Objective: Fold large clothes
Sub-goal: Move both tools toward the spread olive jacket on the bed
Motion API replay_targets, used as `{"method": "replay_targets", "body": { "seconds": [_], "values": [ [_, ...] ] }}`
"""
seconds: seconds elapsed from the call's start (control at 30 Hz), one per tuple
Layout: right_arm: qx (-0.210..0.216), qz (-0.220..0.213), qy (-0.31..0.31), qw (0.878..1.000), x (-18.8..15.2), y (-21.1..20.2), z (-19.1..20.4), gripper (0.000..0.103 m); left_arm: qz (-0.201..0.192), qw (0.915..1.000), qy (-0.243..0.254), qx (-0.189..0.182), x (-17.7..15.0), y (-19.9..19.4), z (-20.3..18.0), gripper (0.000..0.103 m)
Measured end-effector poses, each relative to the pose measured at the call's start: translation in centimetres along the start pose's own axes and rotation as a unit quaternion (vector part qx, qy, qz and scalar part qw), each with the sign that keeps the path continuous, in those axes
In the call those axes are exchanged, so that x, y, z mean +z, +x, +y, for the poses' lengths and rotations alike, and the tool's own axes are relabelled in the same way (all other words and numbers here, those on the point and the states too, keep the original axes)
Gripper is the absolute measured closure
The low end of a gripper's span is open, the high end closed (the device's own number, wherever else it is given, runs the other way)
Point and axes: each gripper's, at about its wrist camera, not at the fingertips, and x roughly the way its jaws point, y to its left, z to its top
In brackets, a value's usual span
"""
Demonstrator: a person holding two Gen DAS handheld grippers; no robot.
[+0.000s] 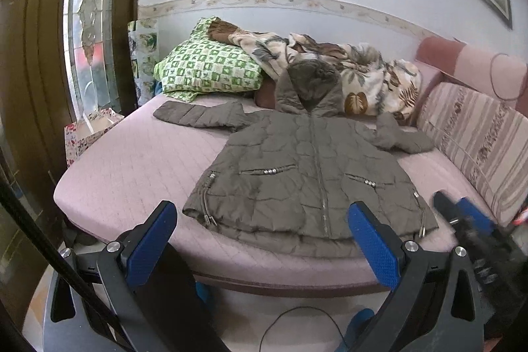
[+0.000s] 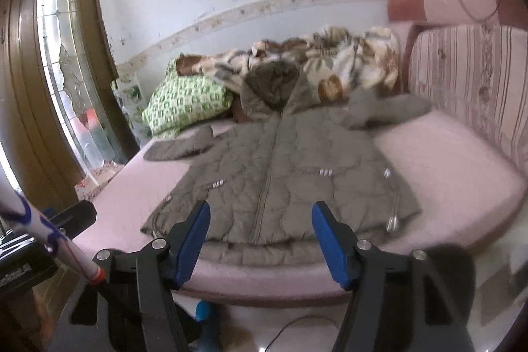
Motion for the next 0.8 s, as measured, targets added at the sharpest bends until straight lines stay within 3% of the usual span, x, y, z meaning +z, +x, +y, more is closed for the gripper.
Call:
{"method": "replay_targets", "body": {
  "seconds": [0.13,0.33,0.53,0.63,0.8],
  "values": [
    [0.026,-0.036,0.016,0.999,2.5,-1.2,-0.5,0.034,0.012,0.9994,-0.032,-0.001,0.9,1.5,1.4,0.0],
    [0.108,-0.072,0.052,0.99,6.2,-2.3,-0.5,0.034,-0.017,0.9983,-0.055,0.011,2.3,1.6,3.2,0.0],
    [0.103,-0.091,0.054,0.989,9.7,-3.1,0.2,0.034,-0.048,0.9965,-0.061,0.032,3.9,1.9,4.1,0.0],
    [0.094,-0.081,0.06,0.99,10.8,-2.5,0.3,0.027,-0.056,0.9957,-0.058,0.045,4.4,2.4,4.5,0.0],
    [0.064,-0.049,0.06,0.995,11.2,0.1,-0.1,0.025,-0.042,0.9958,-0.038,0.072,5.1,4.7,4.9,0.0]
  ]
}}
